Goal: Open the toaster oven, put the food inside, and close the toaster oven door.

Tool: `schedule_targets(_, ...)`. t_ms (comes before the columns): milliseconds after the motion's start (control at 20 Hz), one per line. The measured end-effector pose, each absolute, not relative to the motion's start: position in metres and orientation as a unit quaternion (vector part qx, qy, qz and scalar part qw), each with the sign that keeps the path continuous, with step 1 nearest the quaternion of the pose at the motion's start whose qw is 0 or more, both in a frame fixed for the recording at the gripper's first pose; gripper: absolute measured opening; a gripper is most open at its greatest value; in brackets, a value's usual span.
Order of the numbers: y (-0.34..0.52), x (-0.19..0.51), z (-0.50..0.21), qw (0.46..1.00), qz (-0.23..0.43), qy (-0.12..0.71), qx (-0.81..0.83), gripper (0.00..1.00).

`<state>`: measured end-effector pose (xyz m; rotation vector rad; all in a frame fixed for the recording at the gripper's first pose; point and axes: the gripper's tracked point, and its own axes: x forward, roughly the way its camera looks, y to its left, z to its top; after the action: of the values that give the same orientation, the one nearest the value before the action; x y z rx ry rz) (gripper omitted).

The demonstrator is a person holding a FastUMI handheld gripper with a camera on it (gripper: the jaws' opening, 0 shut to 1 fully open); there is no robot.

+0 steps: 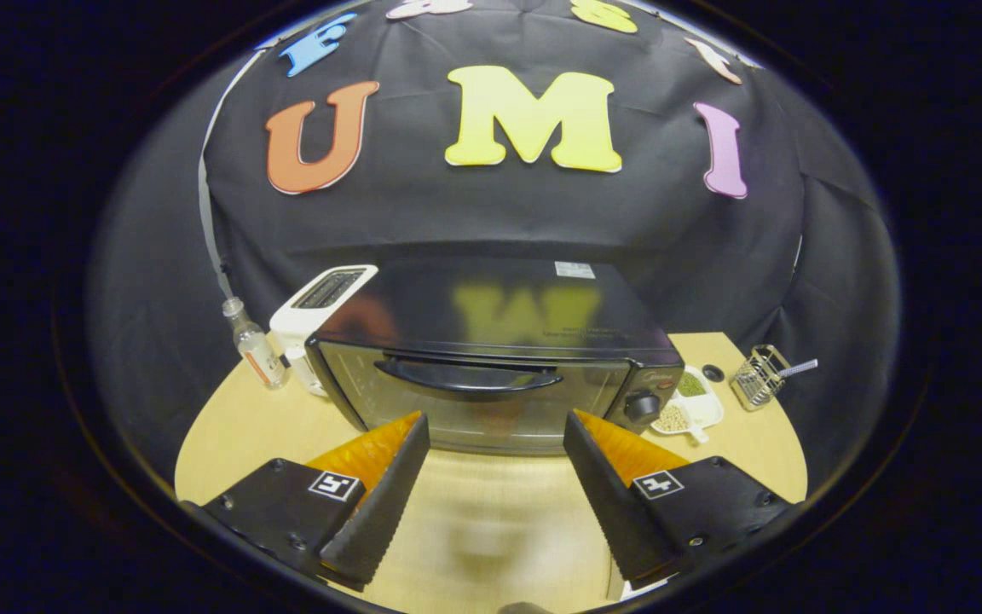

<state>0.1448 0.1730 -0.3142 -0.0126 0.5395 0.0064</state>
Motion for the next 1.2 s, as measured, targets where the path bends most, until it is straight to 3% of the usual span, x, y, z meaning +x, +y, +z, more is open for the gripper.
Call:
schedule_targets(900,0.081,0.038,-0.079,0.997,-0.021,0.068,0.006,1.00)
schedule_targets(1200,0.068,0.012,-0.051,0.999,-0.026,0.042,0.012,1.00)
